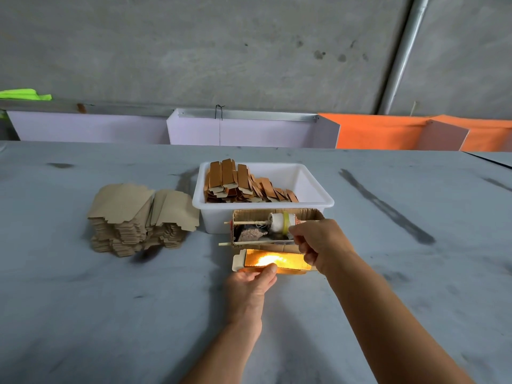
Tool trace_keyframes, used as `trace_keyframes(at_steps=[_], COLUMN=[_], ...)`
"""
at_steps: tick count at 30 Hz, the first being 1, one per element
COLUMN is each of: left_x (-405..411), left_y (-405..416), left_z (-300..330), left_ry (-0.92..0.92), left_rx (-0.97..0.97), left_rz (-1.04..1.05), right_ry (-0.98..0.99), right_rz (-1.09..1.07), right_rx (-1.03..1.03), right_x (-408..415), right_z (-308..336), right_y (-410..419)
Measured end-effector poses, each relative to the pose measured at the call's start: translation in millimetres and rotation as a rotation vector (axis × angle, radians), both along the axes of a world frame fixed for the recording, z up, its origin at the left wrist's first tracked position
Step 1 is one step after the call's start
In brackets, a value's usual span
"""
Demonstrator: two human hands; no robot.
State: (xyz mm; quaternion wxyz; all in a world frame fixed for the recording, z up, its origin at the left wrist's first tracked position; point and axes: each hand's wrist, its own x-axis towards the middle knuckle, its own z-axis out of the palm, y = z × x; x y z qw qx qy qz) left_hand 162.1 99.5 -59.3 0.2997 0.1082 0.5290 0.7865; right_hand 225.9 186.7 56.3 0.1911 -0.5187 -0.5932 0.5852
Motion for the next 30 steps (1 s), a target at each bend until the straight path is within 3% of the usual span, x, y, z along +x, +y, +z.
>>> trace_keyframes(at_steps=[13,30], left_x=[-1,1], left_y=[2,0], left_z=[-1,1], left_ry=[-0.001,0.001], left_rx=[-0.092,-0.124], left_rz=[-0.006,-0.017], right_ry=[0.139,0.112], right_rz=[-0.064,-0.079], right_rx=[-0.065,-0.024], right_x=[14,22], right_z=[-18,-33], right_y=[-17,-31])
